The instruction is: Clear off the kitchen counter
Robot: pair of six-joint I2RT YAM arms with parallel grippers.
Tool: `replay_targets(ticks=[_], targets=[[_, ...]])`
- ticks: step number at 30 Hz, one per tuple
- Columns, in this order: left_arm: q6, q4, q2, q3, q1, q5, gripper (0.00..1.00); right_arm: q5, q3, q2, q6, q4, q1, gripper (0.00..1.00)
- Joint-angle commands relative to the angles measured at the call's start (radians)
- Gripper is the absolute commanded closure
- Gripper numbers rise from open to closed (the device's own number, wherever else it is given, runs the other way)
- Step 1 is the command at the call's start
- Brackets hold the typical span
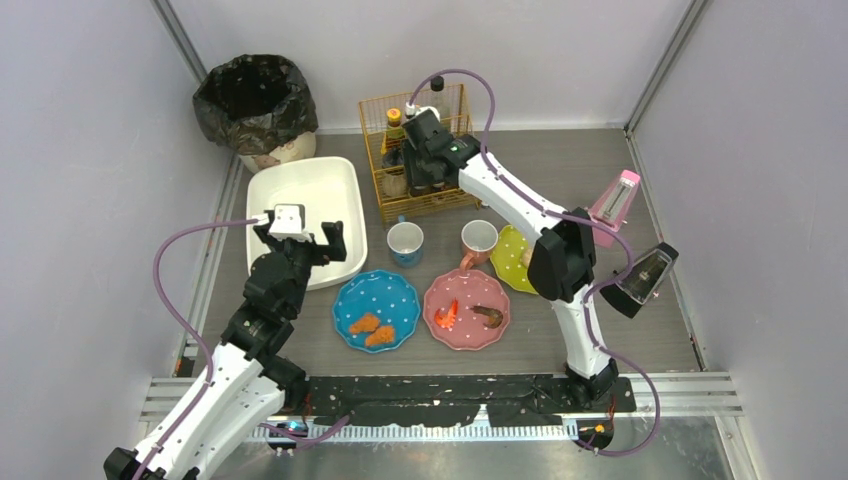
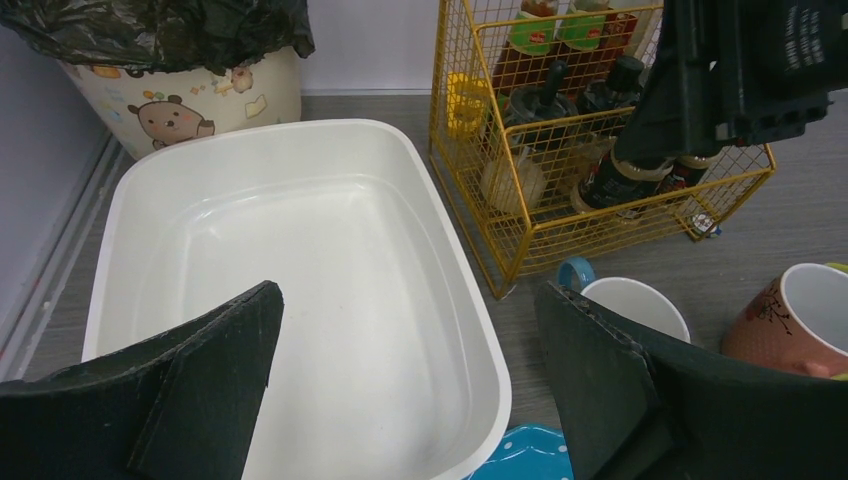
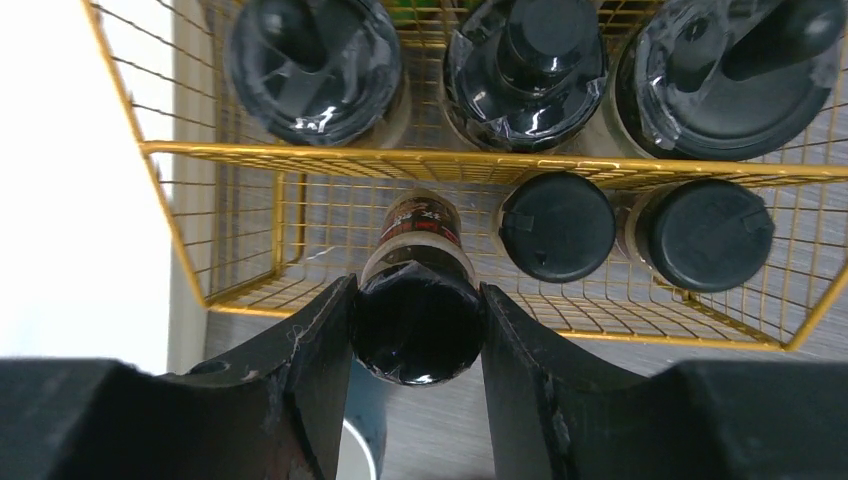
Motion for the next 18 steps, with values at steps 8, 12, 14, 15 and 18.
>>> replay_targets(ticks=[8,12,14,15,18], targets=[[-0.015,0.047,-0.008,0.023,0.0,0.01,0.01,0.013,0.096,0.098,0.011,-0.003,-0.001,0.45],[-0.013,0.046,-0.004,0.023,0.0,0.011,0.01,-0.015,0.116,0.091,0.008,0.003,-0.001,0.25],[-0.012,0.047,-0.003,0.024,0.0,0.01,0.01,-0.026,0.124,0.073,0.0,0.004,-0.001,0.2],[-0.01,0.046,-0.001,0.025,0.0,0.01,0.01,-0.033,0.127,0.055,-0.003,0.005,-0.001,0.19],[-0.005,0.041,0.004,0.028,0.001,0.01,0.01,-0.042,0.127,-0.013,-0.025,0.011,-0.001,0.13]])
